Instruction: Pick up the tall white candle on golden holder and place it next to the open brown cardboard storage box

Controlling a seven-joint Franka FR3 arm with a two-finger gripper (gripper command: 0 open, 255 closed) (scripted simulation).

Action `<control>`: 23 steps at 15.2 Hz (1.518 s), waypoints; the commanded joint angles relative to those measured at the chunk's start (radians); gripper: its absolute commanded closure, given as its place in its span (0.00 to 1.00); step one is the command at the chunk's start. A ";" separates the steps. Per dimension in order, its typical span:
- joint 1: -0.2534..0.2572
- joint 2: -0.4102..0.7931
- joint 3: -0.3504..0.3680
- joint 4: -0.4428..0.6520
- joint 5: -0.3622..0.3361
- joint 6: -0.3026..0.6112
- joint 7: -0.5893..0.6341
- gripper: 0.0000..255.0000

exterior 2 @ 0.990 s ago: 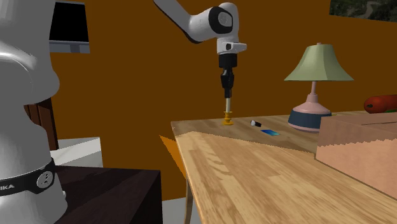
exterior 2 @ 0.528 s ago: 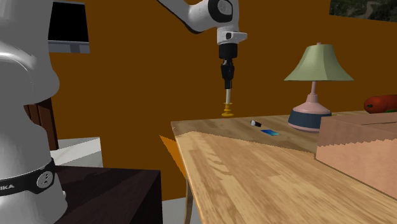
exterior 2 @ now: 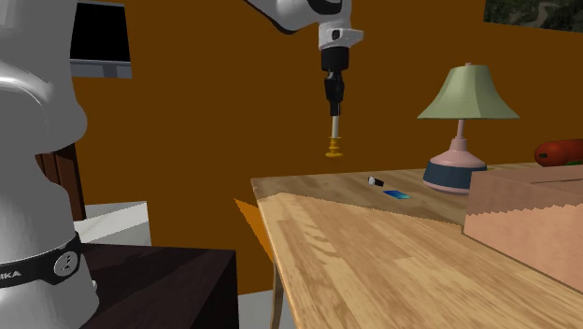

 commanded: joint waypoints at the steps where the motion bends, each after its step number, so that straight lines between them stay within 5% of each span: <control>1: 0.003 0.003 0.001 0.032 0.000 -0.030 -0.002 1.00; 16: 0.044 0.053 0.005 0.302 -0.023 -0.253 -0.005 1.00; 23: -0.086 -0.002 -0.040 0.236 0.018 -0.225 -0.165 1.00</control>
